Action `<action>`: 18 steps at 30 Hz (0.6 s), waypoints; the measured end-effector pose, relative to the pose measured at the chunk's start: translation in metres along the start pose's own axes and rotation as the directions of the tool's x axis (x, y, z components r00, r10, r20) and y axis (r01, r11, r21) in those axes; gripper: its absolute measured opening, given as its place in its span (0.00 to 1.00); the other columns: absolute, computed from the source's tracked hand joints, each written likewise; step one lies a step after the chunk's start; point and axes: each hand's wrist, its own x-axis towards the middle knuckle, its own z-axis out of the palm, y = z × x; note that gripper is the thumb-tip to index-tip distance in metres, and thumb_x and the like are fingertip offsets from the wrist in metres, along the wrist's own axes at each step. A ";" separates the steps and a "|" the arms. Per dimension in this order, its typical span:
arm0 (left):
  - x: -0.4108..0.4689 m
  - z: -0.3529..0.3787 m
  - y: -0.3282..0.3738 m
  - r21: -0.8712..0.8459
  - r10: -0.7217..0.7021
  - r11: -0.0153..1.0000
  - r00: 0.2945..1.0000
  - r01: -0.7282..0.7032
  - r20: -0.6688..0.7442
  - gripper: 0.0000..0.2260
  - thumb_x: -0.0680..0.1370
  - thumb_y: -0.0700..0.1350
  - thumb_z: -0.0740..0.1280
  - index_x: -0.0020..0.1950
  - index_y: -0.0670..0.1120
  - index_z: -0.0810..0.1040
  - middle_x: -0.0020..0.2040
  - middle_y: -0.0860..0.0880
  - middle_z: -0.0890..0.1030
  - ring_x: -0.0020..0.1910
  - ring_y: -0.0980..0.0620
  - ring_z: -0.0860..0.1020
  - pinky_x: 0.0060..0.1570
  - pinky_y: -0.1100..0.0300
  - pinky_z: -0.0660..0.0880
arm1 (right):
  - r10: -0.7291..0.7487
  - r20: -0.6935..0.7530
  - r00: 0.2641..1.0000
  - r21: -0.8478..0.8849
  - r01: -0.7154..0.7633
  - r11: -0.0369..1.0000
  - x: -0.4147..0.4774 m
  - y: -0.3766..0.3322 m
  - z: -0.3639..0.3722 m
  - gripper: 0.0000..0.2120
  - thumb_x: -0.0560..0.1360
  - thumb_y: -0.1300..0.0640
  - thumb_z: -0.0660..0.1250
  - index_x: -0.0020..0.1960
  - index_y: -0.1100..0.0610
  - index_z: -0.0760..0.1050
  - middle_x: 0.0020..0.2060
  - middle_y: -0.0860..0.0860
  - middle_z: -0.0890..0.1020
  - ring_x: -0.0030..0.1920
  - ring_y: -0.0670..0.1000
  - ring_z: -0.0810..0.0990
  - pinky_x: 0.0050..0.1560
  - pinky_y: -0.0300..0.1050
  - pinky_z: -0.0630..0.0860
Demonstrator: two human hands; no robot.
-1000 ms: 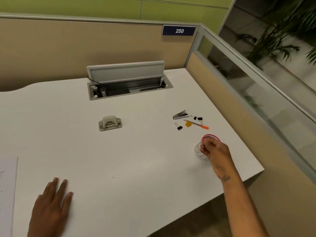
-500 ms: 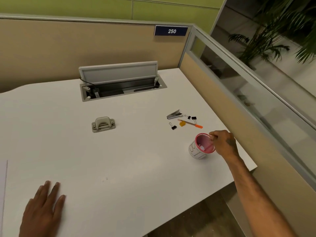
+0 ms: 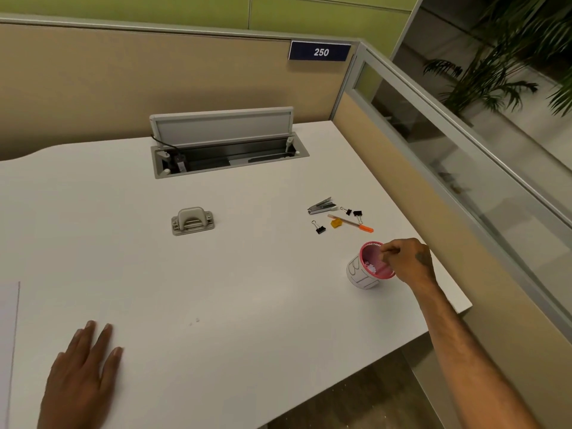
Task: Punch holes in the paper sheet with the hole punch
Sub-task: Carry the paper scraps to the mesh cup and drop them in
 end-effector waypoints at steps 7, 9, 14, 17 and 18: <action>0.000 0.001 -0.002 0.009 0.006 1.000 1.000 -0.006 -0.018 0.31 0.76 0.63 0.48 0.75 0.51 0.67 0.78 0.47 0.63 0.76 0.45 0.61 0.69 0.39 0.61 | 0.005 -0.011 1.000 -0.085 -0.005 0.996 -0.003 -0.005 0.002 0.12 0.76 0.52 0.69 0.51 0.60 0.84 0.48 0.57 0.86 0.47 0.58 0.82 0.41 0.41 0.75; -0.001 0.001 -0.001 0.002 0.005 1.000 1.000 -0.005 -0.021 0.31 0.76 0.64 0.48 0.75 0.51 0.67 0.78 0.47 0.62 0.76 0.45 0.61 0.69 0.40 0.61 | 0.022 -0.008 1.000 -0.113 -0.023 0.993 -0.005 -0.006 0.002 0.12 0.76 0.53 0.69 0.50 0.61 0.83 0.47 0.58 0.86 0.45 0.58 0.82 0.40 0.42 0.75; -0.003 -0.001 0.001 0.014 0.010 1.000 1.000 -0.010 -0.019 0.31 0.77 0.63 0.49 0.75 0.50 0.68 0.78 0.47 0.63 0.76 0.45 0.62 0.70 0.42 0.60 | 0.001 -0.040 0.999 -0.042 -0.002 0.999 -0.010 -0.010 0.003 0.11 0.76 0.66 0.63 0.53 0.62 0.83 0.52 0.59 0.84 0.52 0.60 0.81 0.52 0.50 0.80; -0.008 -0.008 0.009 0.018 0.001 1.000 1.000 -0.001 -0.008 0.31 0.77 0.63 0.47 0.76 0.51 0.65 0.79 0.50 0.59 0.78 0.50 0.57 0.74 0.48 0.54 | -0.052 -0.142 0.988 0.029 0.057 0.998 -0.023 -0.019 0.006 0.10 0.77 0.63 0.64 0.54 0.63 0.82 0.52 0.60 0.85 0.52 0.60 0.81 0.53 0.48 0.78; -0.011 -0.011 0.012 0.015 -0.006 1.000 1.000 0.006 -0.002 0.31 0.78 0.63 0.46 0.77 0.51 0.64 0.79 0.51 0.58 0.78 0.51 0.56 0.76 0.50 0.51 | -0.082 -0.203 0.976 0.052 0.095 0.994 -0.033 -0.025 0.012 0.10 0.78 0.60 0.64 0.54 0.63 0.81 0.50 0.60 0.85 0.50 0.59 0.82 0.50 0.46 0.77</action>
